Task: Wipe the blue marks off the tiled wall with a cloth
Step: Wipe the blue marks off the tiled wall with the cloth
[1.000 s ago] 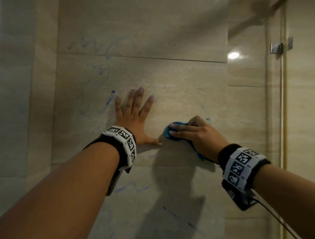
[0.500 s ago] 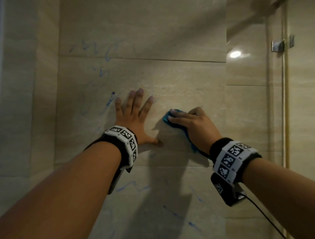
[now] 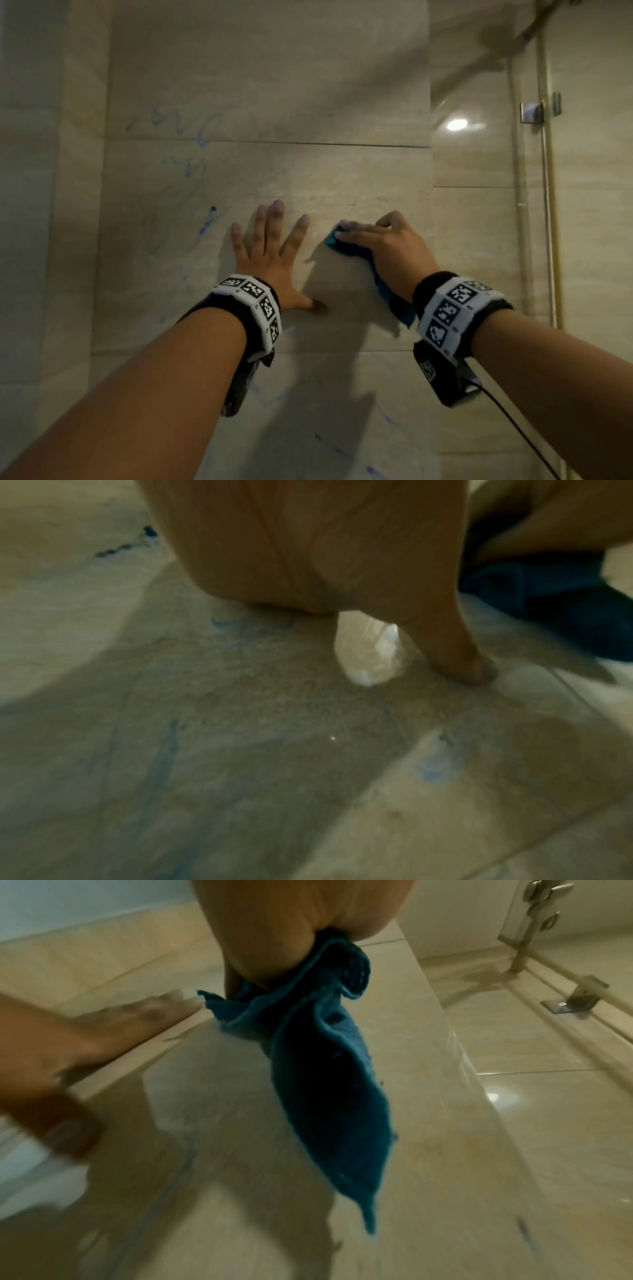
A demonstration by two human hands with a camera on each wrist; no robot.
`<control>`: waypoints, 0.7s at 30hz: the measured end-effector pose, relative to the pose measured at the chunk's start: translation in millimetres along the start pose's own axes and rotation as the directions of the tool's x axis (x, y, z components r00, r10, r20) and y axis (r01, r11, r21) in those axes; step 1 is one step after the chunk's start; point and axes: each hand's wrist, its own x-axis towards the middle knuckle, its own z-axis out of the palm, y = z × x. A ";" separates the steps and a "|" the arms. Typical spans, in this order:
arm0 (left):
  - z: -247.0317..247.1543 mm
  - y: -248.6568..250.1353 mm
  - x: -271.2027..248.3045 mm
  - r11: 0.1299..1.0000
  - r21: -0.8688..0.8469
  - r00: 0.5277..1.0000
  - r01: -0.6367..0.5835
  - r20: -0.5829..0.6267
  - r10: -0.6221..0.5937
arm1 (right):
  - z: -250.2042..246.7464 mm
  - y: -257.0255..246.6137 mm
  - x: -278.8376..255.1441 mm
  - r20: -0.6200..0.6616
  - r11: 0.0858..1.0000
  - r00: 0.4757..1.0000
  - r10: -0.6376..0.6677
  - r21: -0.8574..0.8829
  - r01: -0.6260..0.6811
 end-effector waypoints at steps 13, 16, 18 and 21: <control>-0.1 1.6 -2.1 1.000 -0.010 1.000 0.002 -0.019 -0.002 | 27.8 36.3 -18.6 -0.183 0.998 0.983 -0.016 -0.061 0.005; -0.3 1.8 -2.6 1.000 -0.021 1.000 0.000 -0.027 -0.001 | 21.6 32.5 -27.3 -0.191 0.990 0.977 -0.095 -0.118 0.073; 0.3 1.7 -2.7 1.000 -0.025 1.000 0.000 -0.031 -0.001 | 11.2 31.2 -26.9 -0.170 0.991 0.981 -0.093 -0.108 0.075; -0.2 1.7 -3.0 1.000 -0.019 1.000 -0.007 -0.026 0.007 | -3.3 34.7 -16.2 -0.158 0.995 0.987 -0.028 -0.099 0.013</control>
